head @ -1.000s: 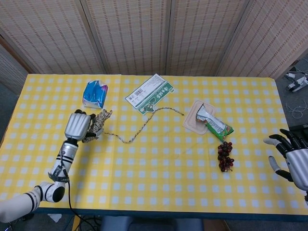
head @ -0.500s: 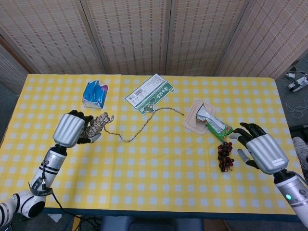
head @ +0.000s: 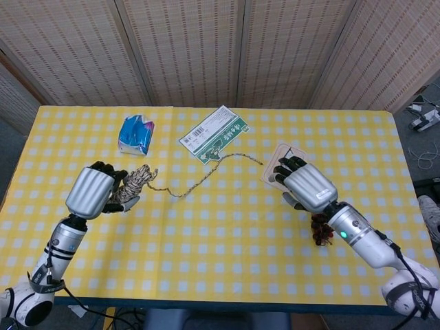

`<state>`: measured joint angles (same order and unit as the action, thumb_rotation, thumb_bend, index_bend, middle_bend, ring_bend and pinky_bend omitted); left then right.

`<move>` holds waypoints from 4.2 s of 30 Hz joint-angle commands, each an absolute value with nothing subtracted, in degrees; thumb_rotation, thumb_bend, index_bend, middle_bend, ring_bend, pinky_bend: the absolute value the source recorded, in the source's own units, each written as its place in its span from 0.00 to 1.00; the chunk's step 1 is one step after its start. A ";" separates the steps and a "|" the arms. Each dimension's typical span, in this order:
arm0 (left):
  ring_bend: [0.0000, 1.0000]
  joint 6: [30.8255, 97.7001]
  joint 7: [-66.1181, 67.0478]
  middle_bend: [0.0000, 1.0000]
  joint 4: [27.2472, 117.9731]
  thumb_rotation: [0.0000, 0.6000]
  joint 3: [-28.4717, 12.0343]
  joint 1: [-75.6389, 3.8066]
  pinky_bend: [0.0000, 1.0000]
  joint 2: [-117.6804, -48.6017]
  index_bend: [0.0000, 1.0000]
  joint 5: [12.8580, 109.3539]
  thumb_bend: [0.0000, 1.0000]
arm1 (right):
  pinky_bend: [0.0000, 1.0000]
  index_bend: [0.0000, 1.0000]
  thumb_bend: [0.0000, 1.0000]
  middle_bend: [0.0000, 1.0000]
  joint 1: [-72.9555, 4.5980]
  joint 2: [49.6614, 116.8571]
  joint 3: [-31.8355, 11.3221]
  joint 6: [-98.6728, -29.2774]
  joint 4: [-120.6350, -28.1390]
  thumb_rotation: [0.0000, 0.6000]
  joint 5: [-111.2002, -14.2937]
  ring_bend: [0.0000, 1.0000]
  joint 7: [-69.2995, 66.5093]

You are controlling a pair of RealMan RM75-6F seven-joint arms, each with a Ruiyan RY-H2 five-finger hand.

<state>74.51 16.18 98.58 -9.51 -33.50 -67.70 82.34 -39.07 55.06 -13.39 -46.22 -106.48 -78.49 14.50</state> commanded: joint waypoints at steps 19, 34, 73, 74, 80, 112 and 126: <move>0.54 73.55 18.46 0.72 101.01 0.62 -8.61 -31.63 0.47 -66.75 0.70 81.88 0.24 | 0.17 0.31 0.34 0.26 -62.68 81.38 -12.58 -35.43 -82.51 1.00 -56.55 0.13 32.59; 0.54 73.74 17.82 0.72 102.31 0.60 -8.61 -30.81 0.47 -66.49 0.70 82.68 0.24 | 0.17 0.19 0.45 0.17 -70.52 88.76 -8.20 -33.56 -72.88 1.00 -45.46 0.09 36.79; 0.54 74.90 17.10 0.72 106.22 0.58 -8.30 -28.77 0.47 -64.63 0.70 85.66 0.24 | 0.17 0.19 0.45 0.17 -78.90 108.25 -3.95 -23.64 -41.63 1.00 -38.10 0.08 34.33; 0.54 74.87 17.07 0.72 106.17 0.58 -8.27 -28.74 0.47 -64.68 0.70 85.70 0.24 | 0.17 0.19 0.45 0.17 -78.93 108.50 -3.92 -23.36 -41.18 1.00 -37.94 0.08 34.29; 0.54 74.97 16.70 0.72 105.93 0.59 -8.25 -28.55 0.47 -64.94 0.70 86.00 0.24 | 0.17 0.19 0.45 0.17 -78.79 109.45 -3.40 -22.18 -39.55 1.00 -38.10 0.08 33.90; 0.54 74.88 16.63 0.72 105.44 0.59 -8.26 -28.25 0.47 -66.99 0.70 86.62 0.24 | 0.17 0.38 0.31 0.23 -68.40 103.20 -4.98 -36.80 -50.76 1.00 -53.79 0.08 25.59; 0.54 75.68 15.95 0.72 105.80 0.59 -8.27 -27.26 0.47 -66.05 0.70 86.42 0.24 | 0.17 0.41 0.30 0.24 -69.26 112.14 -7.56 -35.72 -39.25 1.00 -56.79 0.08 27.90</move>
